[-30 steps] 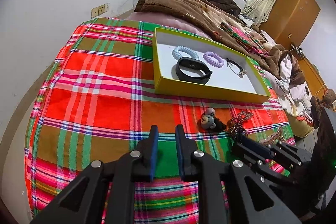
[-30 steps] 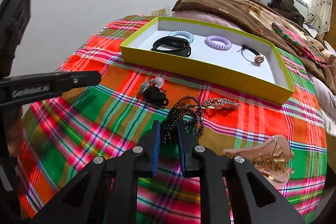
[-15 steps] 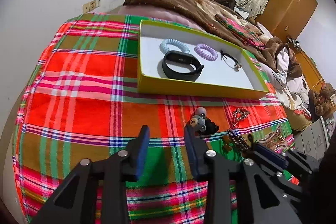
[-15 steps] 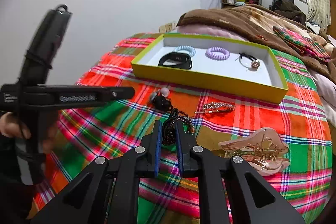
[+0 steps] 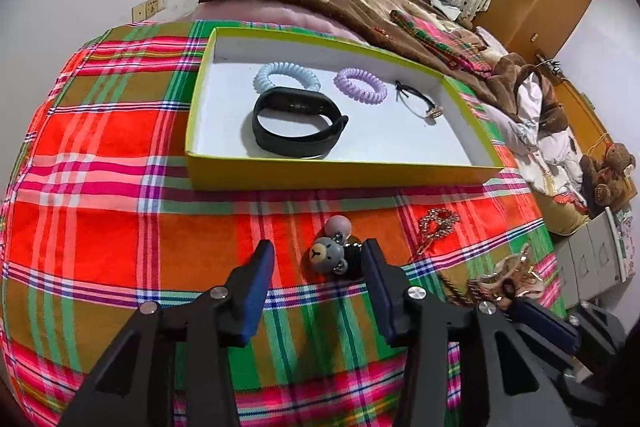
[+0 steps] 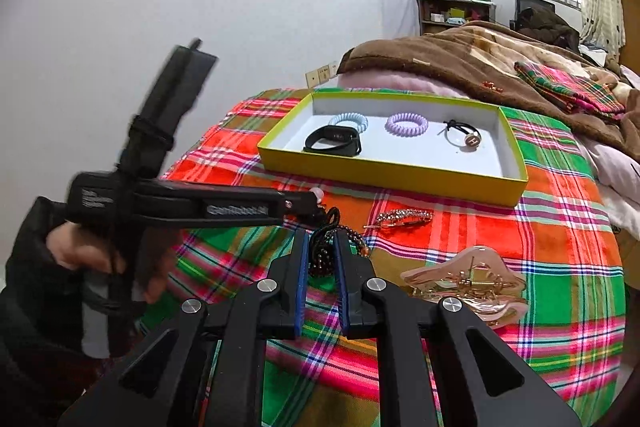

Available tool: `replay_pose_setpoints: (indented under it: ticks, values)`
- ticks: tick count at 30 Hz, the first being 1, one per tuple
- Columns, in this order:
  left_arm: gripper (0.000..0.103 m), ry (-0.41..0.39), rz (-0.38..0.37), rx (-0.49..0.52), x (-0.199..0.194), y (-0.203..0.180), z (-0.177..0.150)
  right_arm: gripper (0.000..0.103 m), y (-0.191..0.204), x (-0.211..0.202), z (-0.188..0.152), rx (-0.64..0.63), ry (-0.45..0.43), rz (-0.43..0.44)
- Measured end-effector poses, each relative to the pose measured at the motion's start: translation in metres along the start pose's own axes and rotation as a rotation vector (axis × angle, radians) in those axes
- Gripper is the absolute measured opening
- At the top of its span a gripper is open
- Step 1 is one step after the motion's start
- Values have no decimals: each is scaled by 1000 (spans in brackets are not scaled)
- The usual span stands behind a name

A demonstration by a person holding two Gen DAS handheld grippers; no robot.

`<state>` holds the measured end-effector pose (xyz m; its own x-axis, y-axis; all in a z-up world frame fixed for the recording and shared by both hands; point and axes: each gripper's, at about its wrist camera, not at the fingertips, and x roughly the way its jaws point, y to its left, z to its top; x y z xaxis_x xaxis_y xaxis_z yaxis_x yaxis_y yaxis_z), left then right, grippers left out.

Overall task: Organize jewelry
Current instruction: 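Close the left gripper on the grey bear-charm hair tie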

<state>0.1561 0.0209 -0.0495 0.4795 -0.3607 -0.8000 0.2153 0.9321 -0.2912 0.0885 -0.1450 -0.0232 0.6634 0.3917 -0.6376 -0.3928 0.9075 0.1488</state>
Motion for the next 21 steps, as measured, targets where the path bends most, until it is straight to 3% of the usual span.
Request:
replay_pose_setpoints:
  ticks: [10, 14, 21]
  values:
    - [47, -10, 82, 63, 6, -16, 1, 12, -4, -15, 1, 8, -39, 2]
    - [30, -2, 67, 71, 7, -21, 1, 12, -7, -17, 1, 13, -47, 2]
    - [29, -9, 101, 96, 5, -28, -1, 12, -12, -21, 2, 22, -52, 5]
